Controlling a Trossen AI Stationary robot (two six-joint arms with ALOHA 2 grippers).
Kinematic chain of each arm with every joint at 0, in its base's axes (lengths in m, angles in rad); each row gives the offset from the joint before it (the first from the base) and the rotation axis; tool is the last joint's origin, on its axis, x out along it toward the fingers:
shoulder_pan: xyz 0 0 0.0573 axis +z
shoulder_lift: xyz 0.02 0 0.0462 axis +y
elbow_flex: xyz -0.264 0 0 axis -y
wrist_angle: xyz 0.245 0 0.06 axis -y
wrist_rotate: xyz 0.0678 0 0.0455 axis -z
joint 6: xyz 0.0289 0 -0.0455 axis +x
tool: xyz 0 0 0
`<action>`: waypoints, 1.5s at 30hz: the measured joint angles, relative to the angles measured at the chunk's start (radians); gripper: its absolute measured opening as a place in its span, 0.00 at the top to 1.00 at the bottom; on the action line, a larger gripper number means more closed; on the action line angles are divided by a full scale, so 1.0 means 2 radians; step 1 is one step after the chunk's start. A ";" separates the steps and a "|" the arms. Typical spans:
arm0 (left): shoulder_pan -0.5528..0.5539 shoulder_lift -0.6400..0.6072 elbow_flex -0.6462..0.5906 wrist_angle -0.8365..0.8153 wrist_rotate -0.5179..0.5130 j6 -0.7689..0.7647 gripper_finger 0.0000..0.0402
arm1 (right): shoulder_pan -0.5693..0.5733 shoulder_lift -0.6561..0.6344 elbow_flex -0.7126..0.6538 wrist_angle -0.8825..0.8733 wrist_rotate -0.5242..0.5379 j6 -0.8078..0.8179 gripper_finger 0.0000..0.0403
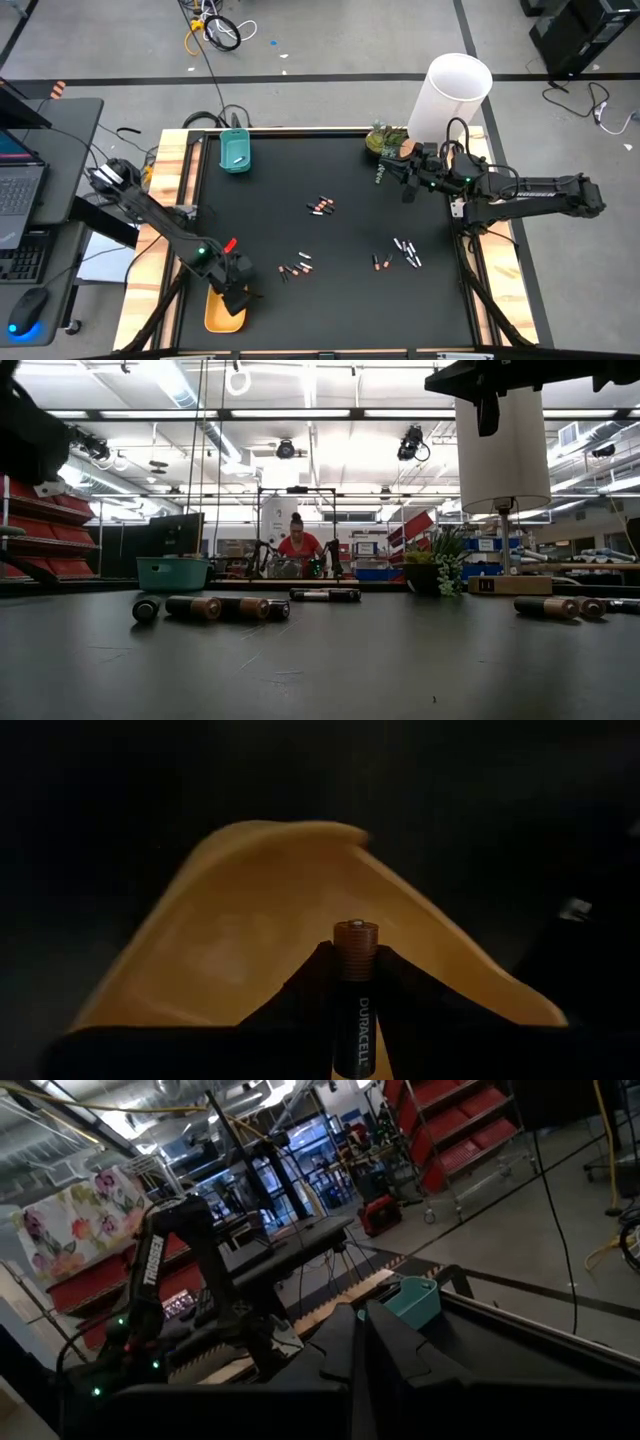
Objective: Sort batteries
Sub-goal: Put the black battery into the yellow bin
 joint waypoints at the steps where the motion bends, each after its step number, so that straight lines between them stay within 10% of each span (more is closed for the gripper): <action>1: 0.000 0.005 0.000 0.000 -0.001 -0.005 0.83 | 0.000 0.000 0.000 0.000 0.000 0.000 0.97; 32: -0.004 0.051 0.084 -0.065 0.013 -0.030 0.62 | 0.000 0.000 0.000 0.000 0.000 -0.005 0.97; 39: -0.005 0.050 0.173 -0.140 0.030 0.026 0.62 | 0.000 0.000 0.000 0.000 0.000 -0.004 0.97; 45: 0.025 0.050 0.242 -0.239 -0.062 0.160 0.62 | 0.000 0.000 0.000 0.000 0.000 0.004 0.97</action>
